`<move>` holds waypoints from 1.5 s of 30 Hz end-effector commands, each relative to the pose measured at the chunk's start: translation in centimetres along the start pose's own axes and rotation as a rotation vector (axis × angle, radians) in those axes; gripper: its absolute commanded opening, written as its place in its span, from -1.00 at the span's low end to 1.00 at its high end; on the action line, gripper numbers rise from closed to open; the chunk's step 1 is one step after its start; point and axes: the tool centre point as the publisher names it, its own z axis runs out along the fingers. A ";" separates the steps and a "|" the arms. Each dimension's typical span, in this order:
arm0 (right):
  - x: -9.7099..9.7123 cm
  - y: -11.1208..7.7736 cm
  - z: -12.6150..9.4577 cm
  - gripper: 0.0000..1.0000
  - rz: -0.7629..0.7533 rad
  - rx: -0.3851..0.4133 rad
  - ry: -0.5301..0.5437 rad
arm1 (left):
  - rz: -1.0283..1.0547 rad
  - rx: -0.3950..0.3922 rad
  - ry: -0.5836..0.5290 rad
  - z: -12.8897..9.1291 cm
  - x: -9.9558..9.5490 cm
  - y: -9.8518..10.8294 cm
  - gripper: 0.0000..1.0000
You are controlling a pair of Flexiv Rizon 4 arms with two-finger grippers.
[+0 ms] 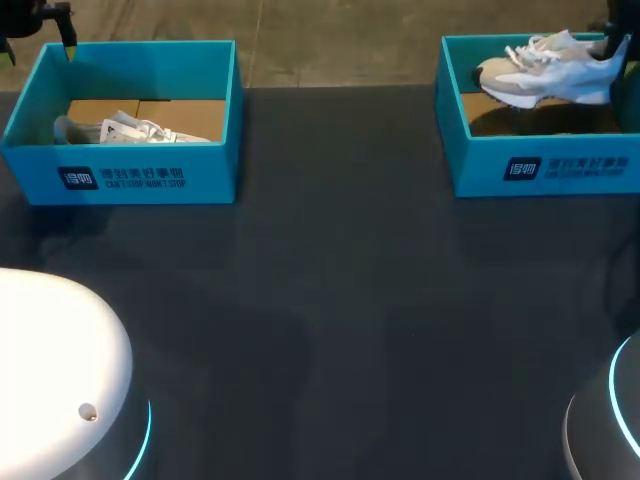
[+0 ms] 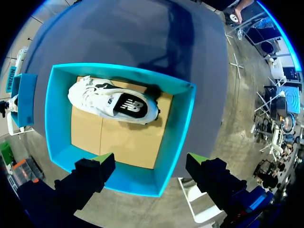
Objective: Take the shoe out of the shoebox, open the shoe tongue, remove and reinsert the insole, then place the shoe into the shoebox
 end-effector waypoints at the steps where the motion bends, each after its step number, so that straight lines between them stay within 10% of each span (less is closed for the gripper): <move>1: -0.5 -1.1 -2.9 -1.00 -0.002 -0.011 0.010 | 0.001 0.001 0.001 0.0 0.0 0.0 1.00; 23: 0.1 -3.7 -10.9 -1.00 -0.070 -0.121 0.018 | 0.001 0.001 0.001 0.0 0.0 0.0 1.00; 45: 1.1 -4.9 -12.6 -1.00 -0.102 -0.166 0.013 | 0.001 0.001 0.001 0.0 0.0 0.0 1.00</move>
